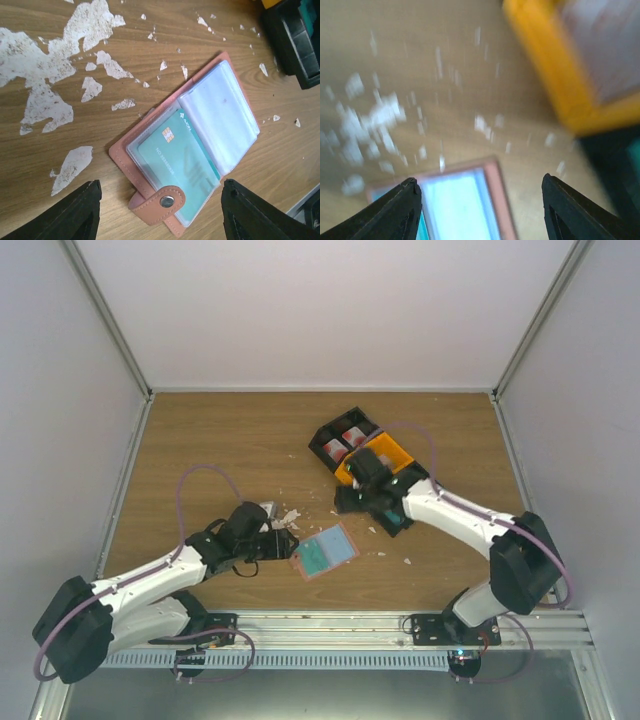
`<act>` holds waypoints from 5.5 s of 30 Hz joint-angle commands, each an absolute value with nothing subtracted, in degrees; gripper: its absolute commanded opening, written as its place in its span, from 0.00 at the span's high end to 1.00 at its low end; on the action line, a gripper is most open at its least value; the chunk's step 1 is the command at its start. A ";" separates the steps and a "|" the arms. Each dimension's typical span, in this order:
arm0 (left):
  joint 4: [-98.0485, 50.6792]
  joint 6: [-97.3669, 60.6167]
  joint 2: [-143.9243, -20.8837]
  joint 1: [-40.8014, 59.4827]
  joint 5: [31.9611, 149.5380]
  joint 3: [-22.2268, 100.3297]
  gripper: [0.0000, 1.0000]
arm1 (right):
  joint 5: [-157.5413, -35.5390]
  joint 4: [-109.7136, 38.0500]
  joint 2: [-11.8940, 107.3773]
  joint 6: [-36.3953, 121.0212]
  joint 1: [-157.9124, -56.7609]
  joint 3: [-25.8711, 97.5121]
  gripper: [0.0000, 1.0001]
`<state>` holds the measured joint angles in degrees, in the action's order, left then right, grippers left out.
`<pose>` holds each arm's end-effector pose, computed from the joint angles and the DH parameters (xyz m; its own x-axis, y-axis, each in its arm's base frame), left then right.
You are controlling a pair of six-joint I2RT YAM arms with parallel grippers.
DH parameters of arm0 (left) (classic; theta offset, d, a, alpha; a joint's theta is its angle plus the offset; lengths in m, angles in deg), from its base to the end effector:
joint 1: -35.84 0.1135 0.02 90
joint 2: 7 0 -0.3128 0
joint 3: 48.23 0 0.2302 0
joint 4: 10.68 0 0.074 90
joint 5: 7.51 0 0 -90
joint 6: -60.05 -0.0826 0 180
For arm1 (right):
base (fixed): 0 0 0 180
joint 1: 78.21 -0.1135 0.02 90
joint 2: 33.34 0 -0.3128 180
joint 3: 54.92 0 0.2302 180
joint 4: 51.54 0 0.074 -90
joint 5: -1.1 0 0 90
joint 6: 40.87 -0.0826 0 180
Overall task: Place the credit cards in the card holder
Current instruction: Adjust the card holder at the center of the board, then pick up the credit card from the storage box.
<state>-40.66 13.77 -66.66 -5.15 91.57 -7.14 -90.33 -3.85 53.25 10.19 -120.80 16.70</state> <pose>0.1297 -0.1300 0.1935 -0.9110 -0.1125 -0.3967 0.1341 0.8290 -0.5430 0.2163 0.2016 0.2272 -0.9392 -0.0099 -0.3433 -0.1217 0.9442 0.3059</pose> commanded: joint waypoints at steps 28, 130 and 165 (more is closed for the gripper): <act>-16.65 16.03 -102.83 0.57 101.22 18.05 0.44 | -99.87 11.94 91.62 54.96 -97.38 59.03 0.39; -10.56 16.97 -83.56 -5.56 117.54 20.87 0.30 | -143.29 -29.19 24.08 3.13 -98.17 10.22 0.99; -6.05 18.75 -93.87 -1.43 135.37 37.82 1.00 | -154.06 -44.94 27.11 7.90 -84.72 6.69 0.74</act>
<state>-10.17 18.10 -96.32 -1.59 132.51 36.33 -152.08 -42.80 28.77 7.24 -85.15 8.22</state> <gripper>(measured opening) 0.044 0.297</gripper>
